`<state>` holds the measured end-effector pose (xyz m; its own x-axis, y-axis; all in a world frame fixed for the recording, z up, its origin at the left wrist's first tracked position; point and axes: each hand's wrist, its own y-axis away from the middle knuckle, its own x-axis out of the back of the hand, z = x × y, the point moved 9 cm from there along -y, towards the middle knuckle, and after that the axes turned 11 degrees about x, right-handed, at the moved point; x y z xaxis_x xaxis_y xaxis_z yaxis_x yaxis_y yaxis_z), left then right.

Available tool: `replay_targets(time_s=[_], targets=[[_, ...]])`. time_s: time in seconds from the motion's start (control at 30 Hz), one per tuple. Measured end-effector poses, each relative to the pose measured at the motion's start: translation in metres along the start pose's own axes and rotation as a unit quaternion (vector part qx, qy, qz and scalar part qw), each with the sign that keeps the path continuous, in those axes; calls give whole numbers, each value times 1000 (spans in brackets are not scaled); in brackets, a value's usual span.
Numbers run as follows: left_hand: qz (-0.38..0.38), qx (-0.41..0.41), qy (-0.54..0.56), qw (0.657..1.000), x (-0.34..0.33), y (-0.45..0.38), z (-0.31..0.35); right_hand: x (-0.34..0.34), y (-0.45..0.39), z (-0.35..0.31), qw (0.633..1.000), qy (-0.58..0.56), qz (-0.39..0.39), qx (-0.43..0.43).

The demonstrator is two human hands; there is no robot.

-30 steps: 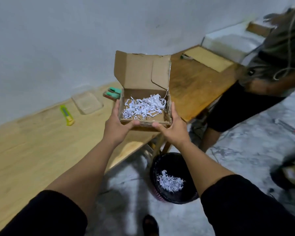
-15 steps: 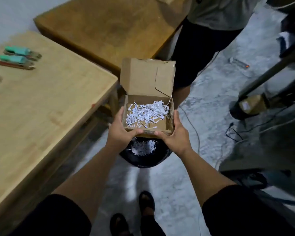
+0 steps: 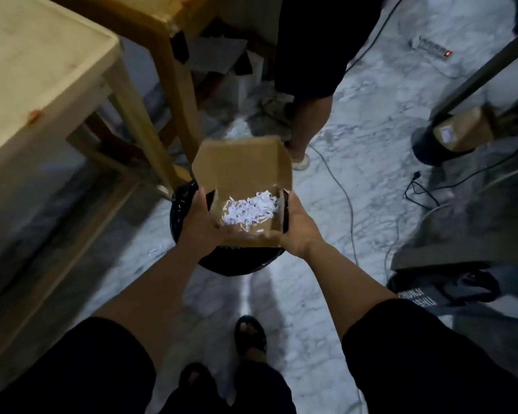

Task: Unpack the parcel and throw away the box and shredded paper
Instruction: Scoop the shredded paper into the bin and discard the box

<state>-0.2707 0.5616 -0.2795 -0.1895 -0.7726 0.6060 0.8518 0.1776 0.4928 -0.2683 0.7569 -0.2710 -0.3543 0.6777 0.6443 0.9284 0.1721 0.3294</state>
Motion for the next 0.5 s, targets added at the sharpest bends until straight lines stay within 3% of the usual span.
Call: replay_targets(time_s=[0.17, 0.5], targets=[[-44, 36, -156, 986, 0, -1, 6, -2, -8, -9, 982, 159, -103, -19], [34, -21, -315, 948, 91, 49, 105, 78, 2, -128, 949, 285, -123, 44]])
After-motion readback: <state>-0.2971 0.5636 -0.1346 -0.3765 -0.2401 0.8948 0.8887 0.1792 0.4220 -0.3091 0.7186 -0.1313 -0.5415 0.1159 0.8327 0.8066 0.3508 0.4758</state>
